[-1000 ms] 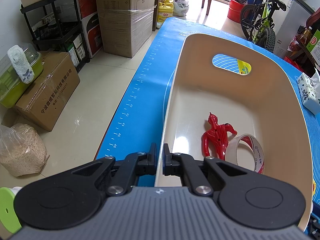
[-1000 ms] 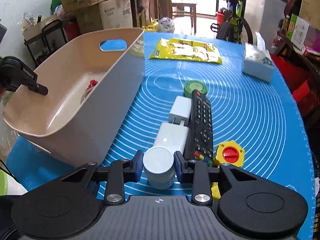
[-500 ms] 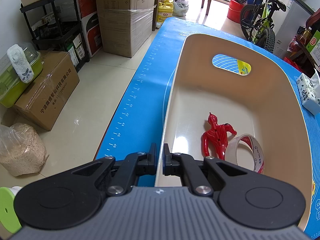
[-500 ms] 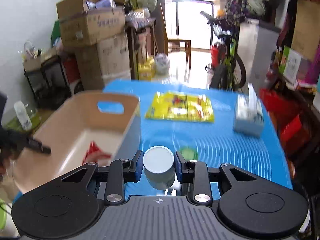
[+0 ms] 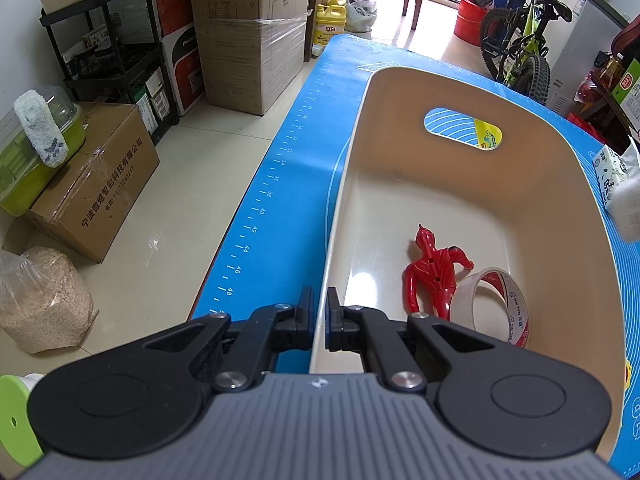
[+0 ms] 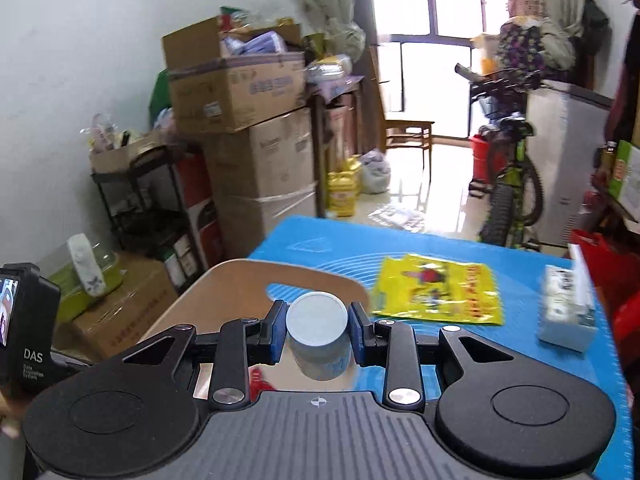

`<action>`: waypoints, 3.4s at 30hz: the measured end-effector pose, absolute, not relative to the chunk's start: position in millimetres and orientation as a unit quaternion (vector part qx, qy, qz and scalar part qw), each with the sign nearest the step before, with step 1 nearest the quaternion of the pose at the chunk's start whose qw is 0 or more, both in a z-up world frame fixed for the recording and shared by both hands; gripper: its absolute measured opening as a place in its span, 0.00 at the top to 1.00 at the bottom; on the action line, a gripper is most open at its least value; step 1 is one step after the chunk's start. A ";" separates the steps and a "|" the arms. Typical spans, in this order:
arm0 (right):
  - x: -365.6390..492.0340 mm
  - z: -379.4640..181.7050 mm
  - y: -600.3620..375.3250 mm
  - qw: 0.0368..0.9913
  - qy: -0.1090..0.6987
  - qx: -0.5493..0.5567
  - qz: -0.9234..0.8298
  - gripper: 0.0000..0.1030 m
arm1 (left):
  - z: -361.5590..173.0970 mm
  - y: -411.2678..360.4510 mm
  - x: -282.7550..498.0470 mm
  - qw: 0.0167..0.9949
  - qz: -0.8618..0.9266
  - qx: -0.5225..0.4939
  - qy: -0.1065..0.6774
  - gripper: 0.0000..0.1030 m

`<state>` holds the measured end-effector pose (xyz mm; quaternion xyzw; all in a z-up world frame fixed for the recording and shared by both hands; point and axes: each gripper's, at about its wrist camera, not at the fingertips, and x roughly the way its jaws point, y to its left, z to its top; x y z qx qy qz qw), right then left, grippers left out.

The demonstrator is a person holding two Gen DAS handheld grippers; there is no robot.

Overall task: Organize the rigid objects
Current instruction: 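Carry the white pill bottle into the basket and release it, then move the right tool over the mat and grasp the yellow-and-red toy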

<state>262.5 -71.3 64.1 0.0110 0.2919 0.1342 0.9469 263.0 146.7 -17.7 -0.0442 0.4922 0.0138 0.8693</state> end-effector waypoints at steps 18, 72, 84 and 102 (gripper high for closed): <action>281.7 -15.0 -9.2 0.897 0.407 -0.051 0.162 0.61 | -18.8 145.9 262.5 0.869 0.013 -0.042 0.492 0.94; 168.4 -56.6 -220.9 0.874 0.483 0.034 -0.048 0.37 | -18.6 146.5 262.9 0.869 0.012 -0.044 0.492 0.94; 174.2 -74.2 -224.0 0.861 0.505 0.038 -0.051 0.38 | -18.4 147.1 262.8 0.869 0.012 -0.043 0.492 0.94; 184.6 -88.8 -222.2 0.855 0.512 0.045 -0.066 0.64 | -17.7 149.3 262.6 0.869 0.012 -0.044 0.492 0.94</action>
